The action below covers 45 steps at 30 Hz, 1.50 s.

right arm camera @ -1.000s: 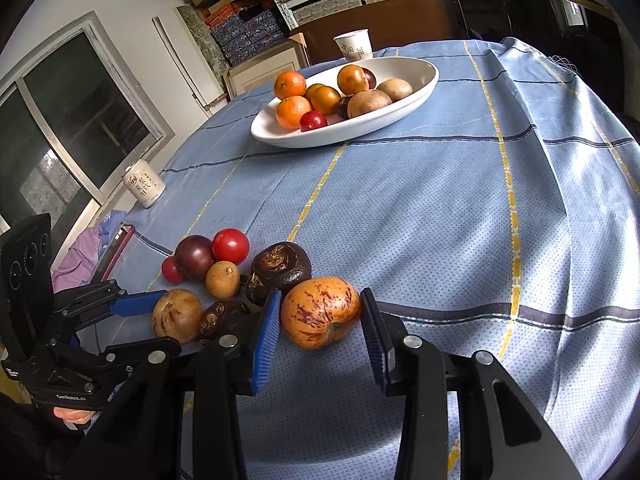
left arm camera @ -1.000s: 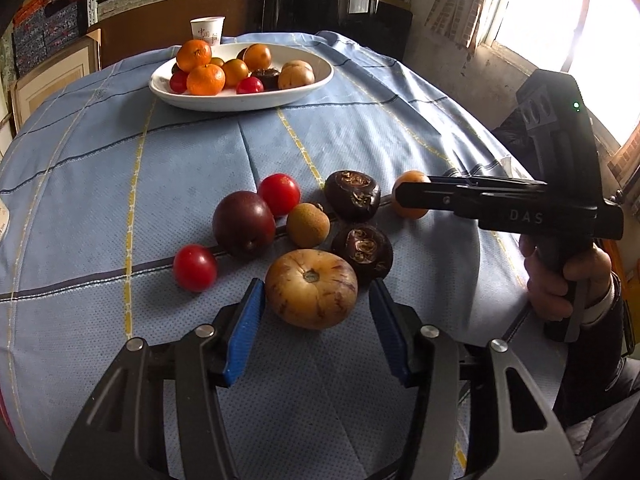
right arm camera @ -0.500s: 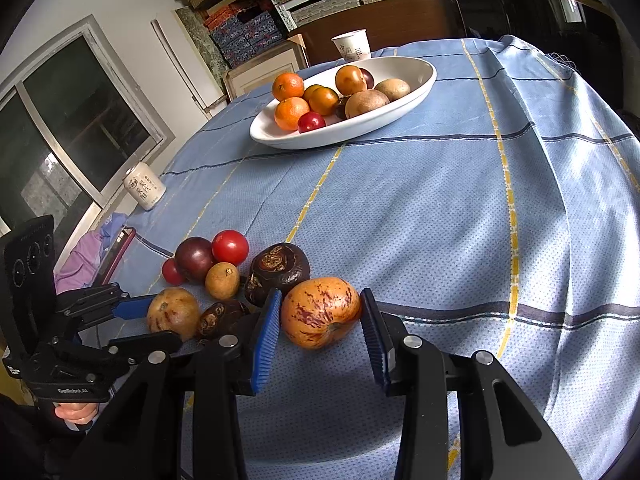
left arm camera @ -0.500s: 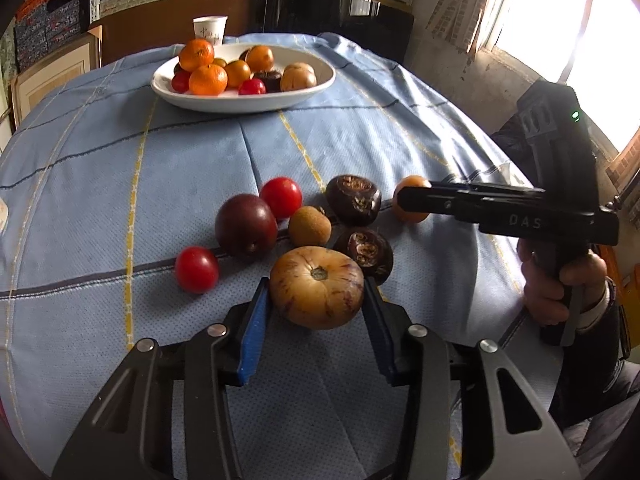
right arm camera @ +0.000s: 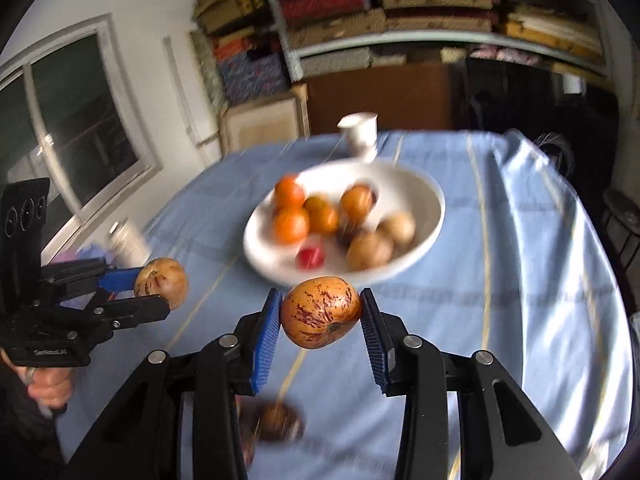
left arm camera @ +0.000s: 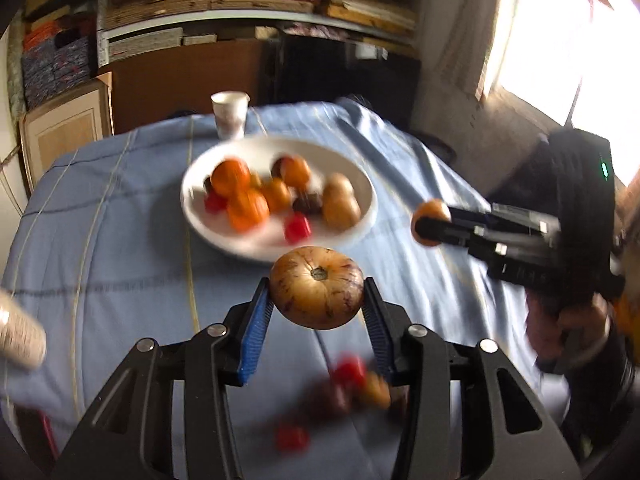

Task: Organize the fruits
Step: 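Carry both tan fruits to the white plate and open both tools, then return both tools to the cluster, right tool over a dark brown fruit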

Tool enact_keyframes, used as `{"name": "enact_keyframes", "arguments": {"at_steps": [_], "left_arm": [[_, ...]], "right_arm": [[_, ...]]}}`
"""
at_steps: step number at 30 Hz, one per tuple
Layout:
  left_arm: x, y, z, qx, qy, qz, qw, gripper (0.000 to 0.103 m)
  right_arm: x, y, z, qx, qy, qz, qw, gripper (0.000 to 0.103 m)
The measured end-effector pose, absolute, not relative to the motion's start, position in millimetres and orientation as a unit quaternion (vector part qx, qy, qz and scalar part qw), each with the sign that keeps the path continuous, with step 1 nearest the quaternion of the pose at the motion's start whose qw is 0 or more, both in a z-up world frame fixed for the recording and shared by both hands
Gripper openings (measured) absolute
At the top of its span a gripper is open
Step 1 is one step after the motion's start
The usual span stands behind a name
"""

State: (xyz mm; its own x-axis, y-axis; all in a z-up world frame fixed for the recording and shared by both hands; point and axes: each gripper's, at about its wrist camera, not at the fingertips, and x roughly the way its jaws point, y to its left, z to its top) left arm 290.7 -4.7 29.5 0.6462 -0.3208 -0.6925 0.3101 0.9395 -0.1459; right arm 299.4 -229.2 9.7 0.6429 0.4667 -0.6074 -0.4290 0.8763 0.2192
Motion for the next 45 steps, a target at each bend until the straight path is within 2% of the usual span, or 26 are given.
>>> {"name": "enact_keyframes", "arguments": {"at_steps": [7, 14, 15, 16, 17, 19, 22, 24, 27, 31, 33, 37, 45], "left_arm": [[377.9, -27.6, 0.1, 0.002, 0.400, -0.141, 0.905, 0.045], [405.6, -38.2, -21.2, 0.019, 0.412, -0.134, 0.901, 0.045], [406.7, -38.9, -22.4, 0.022, 0.413, -0.132, 0.901, 0.047], [407.2, -39.0, -22.9, 0.025, 0.414, -0.130, 0.901, 0.052], [406.2, -37.6, -21.5, 0.028, 0.408, -0.128, 0.903, 0.065], [398.4, -31.0, -11.8, 0.027, 0.386, -0.120, 0.914, 0.075], [382.3, -15.8, 7.9, 0.010, 0.370, -0.120, 0.921, 0.081], [362.9, 2.9, 21.9, -0.014, 0.354, -0.118, 0.928, 0.090], [332.1, 27.6, 29.9, -0.047, 0.344, -0.107, 0.932, 0.095], [291.4, 52.6, 19.1, -0.065, 0.344, -0.082, 0.933, 0.096], [270.8, 62.9, 4.8, -0.074, 0.347, -0.064, 0.933, 0.097], [244.2, 74.5, -29.0, -0.070, 0.389, -0.036, 0.918, 0.097], [207.4, 71.8, -35.0, -0.033, 0.372, -0.028, 0.927, 0.097]], "right_arm": [[396.5, -220.3, -4.8, 0.066, 0.362, 0.192, 0.910, 0.040], [432.0, -209.6, -30.3, 0.063, 0.383, 0.190, 0.902, 0.041], [433.6, -209.4, -31.8, 0.064, 0.382, 0.191, 0.902, 0.041], [434.8, -209.4, -32.7, 0.065, 0.382, 0.192, 0.902, 0.048], [433.8, -210.4, -31.5, 0.068, 0.379, 0.193, 0.903, 0.051], [427.4, -214.8, -25.0, 0.075, 0.367, 0.193, 0.907, 0.053], [409.0, -225.5, -11.2, 0.091, 0.348, 0.202, 0.911, 0.054], [390.5, -233.2, -3.4, 0.099, 0.336, 0.208, 0.913, 0.057], [360.0, -243.8, -0.2, 0.099, 0.326, 0.212, 0.916, 0.058], [319.1, -254.9, -9.1, 0.097, 0.325, 0.208, 0.917, 0.059], [303.0, -259.2, -16.8, 0.099, 0.327, 0.207, 0.917, 0.062], [270.8, -264.1, -39.6, 0.117, 0.359, 0.203, 0.904, 0.063], [225.5, -247.7, -56.2, 0.081, 0.386, 0.230, 0.890, 0.064]]}}
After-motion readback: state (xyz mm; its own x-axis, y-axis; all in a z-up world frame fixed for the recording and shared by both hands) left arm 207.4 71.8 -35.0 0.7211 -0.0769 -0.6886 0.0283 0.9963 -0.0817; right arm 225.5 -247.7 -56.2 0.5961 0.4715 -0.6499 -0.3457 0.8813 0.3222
